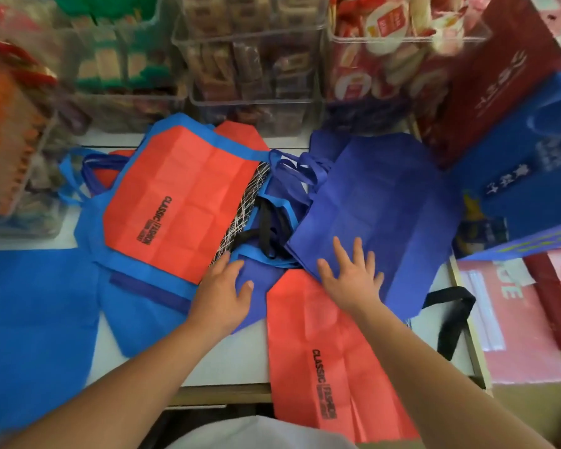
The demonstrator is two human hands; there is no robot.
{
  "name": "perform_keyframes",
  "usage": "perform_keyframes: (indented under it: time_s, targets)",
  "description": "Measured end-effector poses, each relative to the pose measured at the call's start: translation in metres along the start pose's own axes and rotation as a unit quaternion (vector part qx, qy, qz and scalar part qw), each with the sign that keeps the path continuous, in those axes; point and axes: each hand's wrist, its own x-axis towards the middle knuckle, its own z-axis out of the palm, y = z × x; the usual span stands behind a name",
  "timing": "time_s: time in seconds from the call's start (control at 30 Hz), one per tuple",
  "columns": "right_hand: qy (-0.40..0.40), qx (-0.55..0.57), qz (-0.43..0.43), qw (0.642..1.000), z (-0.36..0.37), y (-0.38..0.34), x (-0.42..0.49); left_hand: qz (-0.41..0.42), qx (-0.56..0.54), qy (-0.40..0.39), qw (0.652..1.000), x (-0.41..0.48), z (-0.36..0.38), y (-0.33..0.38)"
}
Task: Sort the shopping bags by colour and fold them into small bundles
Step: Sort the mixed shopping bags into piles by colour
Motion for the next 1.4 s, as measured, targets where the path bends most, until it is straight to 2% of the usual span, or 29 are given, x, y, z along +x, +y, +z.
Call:
perform_keyframes:
  time_s: [0.1, 0.23, 0.43, 0.53, 0.6, 0.7, 0.73, 0.8, 0.87, 0.93, 1.0, 1.03, 1.13, 1.17, 1.23, 1.27, 1.33, 1.4]
  targets:
    - [-0.036, 0.018, 0.045, 0.998, 0.017, 0.0, 0.013, -0.043, 0.035, 0.024, 0.998, 0.004, -0.007, -0.026]
    - [-0.061, -0.006, 0.026, 0.998, 0.026, 0.001, 0.03, -0.079, 0.069, -0.005, 0.995, 0.014, -0.016, -0.053]
    - [-0.069, -0.104, -0.058, 0.99, 0.018, 0.017, 0.055, -0.064, 0.124, 0.0, 0.99, 0.031, -0.015, -0.078]
    - [-0.084, -0.109, -0.054, 0.989, -0.004, 0.022, 0.081, -0.023, 0.131, 0.038, 0.99, 0.036, -0.01, -0.074]
    - [-0.037, -0.072, -0.066, 0.995, -0.015, 0.015, 0.08, -0.041, 0.127, 0.066, 0.989, 0.033, -0.013, -0.069]
    - [0.096, 0.103, -0.131, 0.981, -0.023, -0.011, 0.037, -0.06, 0.113, 0.138, 0.982, 0.019, -0.027, -0.062]
    - [0.103, 0.164, -0.131, 0.972, -0.023, -0.023, 0.016, -0.035, 0.092, 0.162, 0.982, 0.01, -0.031, -0.056]
    - [0.041, 0.287, -0.098, 0.952, -0.021, -0.049, -0.027, 0.049, 0.033, 0.163, 0.985, -0.014, -0.031, -0.035]
    - [-0.048, 0.408, -0.065, 0.909, -0.019, -0.072, -0.062, 0.142, 0.009, 0.106, 0.984, -0.04, -0.016, -0.01]
    - [-0.094, 0.481, -0.053, 0.87, -0.014, -0.08, -0.083, 0.216, -0.006, 0.047, 0.975, -0.064, 0.008, 0.009]
    - [-0.059, 0.462, -0.066, 0.882, -0.009, -0.075, -0.096, 0.256, -0.051, -0.015, 0.965, -0.084, 0.028, 0.024]
    - [-0.03, 0.429, -0.067, 0.901, -0.005, -0.066, -0.099, 0.272, -0.07, -0.037, 0.959, -0.091, 0.034, 0.03]
    - [0.042, 0.349, -0.02, 0.936, 0.007, -0.029, -0.105, 0.328, -0.084, -0.085, 0.937, -0.106, 0.045, 0.043]
    - [0.055, 0.328, -0.001, 0.943, 0.01, -0.016, -0.106, 0.326, -0.082, -0.101, 0.936, -0.108, 0.047, 0.043]
    - [0.074, 0.308, 0.057, 0.947, 0.015, 0.011, -0.111, 0.269, -0.067, -0.116, 0.954, -0.109, 0.048, 0.037]
    - [0.079, 0.308, 0.084, 0.944, 0.015, 0.025, -0.115, 0.233, -0.065, -0.102, 0.965, -0.108, 0.048, 0.029]
    - [0.096, 0.32, 0.113, 0.936, 0.014, 0.05, -0.122, 0.187, -0.047, -0.025, 0.981, -0.106, 0.05, 0.008]
    - [0.148, 0.366, 0.133, 0.909, 0.01, 0.068, -0.133, 0.121, 0.031, 0.014, 0.992, -0.103, 0.053, -0.012]
